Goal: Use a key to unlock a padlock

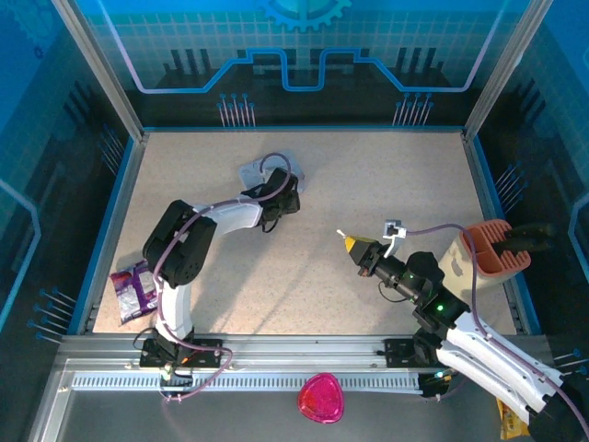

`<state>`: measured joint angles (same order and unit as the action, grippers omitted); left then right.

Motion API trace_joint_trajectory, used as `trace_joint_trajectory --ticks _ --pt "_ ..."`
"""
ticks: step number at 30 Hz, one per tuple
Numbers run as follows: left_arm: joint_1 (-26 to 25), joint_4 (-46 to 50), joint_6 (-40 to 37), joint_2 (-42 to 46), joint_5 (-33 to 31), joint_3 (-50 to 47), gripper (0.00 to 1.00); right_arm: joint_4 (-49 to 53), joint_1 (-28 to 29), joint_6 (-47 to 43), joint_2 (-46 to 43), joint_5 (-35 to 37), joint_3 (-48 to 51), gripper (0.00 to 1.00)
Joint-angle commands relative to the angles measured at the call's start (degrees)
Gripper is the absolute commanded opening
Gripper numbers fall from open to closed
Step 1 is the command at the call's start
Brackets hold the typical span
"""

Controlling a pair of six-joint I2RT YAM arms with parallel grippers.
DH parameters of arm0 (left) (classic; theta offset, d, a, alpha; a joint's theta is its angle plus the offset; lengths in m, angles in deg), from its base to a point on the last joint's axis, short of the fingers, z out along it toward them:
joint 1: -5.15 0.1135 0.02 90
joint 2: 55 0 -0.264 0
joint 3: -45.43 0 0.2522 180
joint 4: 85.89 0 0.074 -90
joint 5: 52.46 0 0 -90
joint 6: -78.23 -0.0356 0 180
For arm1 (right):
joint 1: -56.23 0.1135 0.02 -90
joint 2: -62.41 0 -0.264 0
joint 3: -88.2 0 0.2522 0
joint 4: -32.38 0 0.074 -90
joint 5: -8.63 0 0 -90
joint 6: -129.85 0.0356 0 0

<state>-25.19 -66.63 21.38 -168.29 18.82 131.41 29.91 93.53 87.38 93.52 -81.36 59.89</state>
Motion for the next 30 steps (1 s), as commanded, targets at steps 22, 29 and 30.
trace_joint_trajectory --ticks 22,29,30 --pt "2.08 2.71 5.91 -5.73 -4.93 3.38 0.34 6.22 -1.62 -0.95 -0.86 -1.49 -2.23 0.00" --pt "2.41 0.35 4.10 -0.80 -3.14 -2.53 0.24 10.59 -1.62 -2.56 2.53 -3.00 -5.07 0.00" --pt "2.40 0.75 3.56 0.06 -3.08 -3.40 0.22 10.24 -1.62 -2.28 3.23 -3.08 -4.96 0.00"
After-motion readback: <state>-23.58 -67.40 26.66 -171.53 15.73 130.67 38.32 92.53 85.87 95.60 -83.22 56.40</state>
